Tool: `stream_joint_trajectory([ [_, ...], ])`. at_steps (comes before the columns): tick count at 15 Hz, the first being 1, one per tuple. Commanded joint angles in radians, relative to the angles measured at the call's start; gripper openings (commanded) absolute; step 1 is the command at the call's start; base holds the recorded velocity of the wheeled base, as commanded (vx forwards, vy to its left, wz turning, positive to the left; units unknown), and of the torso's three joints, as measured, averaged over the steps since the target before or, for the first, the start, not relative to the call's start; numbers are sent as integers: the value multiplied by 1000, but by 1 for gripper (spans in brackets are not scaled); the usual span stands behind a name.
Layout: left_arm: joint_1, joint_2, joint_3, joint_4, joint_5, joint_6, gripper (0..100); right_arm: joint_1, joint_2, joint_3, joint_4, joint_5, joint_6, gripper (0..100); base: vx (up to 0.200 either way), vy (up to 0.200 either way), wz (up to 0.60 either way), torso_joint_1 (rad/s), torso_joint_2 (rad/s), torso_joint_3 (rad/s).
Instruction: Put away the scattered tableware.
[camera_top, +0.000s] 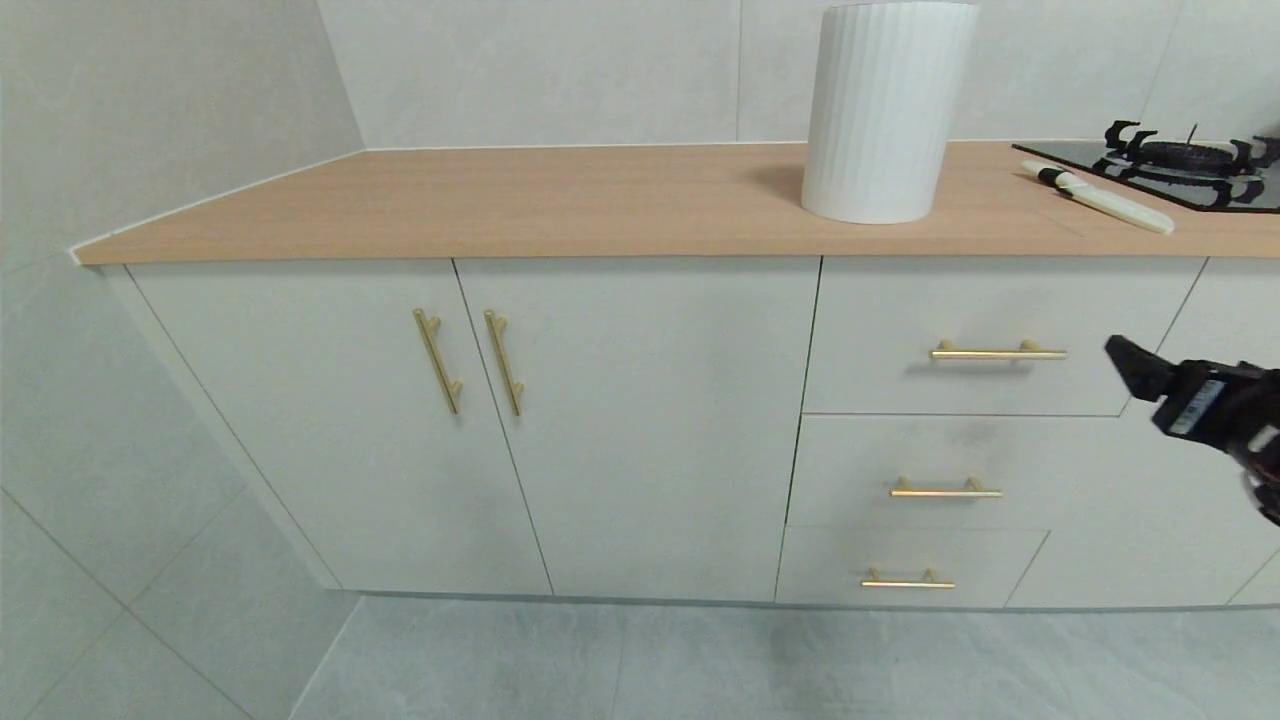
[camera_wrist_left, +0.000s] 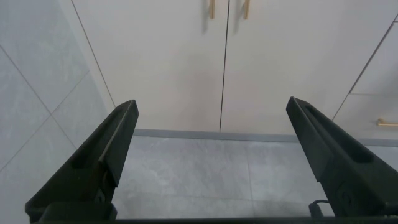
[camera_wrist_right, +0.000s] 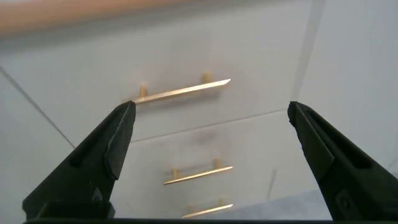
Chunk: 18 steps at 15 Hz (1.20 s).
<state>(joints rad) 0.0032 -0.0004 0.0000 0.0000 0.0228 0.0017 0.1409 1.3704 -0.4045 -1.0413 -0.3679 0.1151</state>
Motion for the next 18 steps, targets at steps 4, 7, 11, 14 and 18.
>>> stream_joint_trajectory([
  [4, 0, 0, 0, 0, 0, 0, 100, -104, -637, 248, 165, -13, -129, 100, 0, 0, 0, 0, 0, 0],
  [7, 1, 0, 0, 0, 0, 0, 100, -104, -1073, 193, 650, -25, -175, 100, 0, 0, 0, 0, 0, 0],
  [11, 1, 0, 0, 0, 0, 0, 100, -145, -1370, 145, 1012, -22, -184, 100, 0, 0, 0, 0, 0, 0],
  [14, 0, 0, 0, 0, 0, 0, 100, -142, -1370, 259, 966, -22, -172, 100, 0, 0, 0, 0, 0, 0],
  [18, 0, 0, 0, 0, 0, 0, 100, -142, -1370, 403, 986, 115, -77, 100, 0, 0, 0, 0, 0, 0],
])
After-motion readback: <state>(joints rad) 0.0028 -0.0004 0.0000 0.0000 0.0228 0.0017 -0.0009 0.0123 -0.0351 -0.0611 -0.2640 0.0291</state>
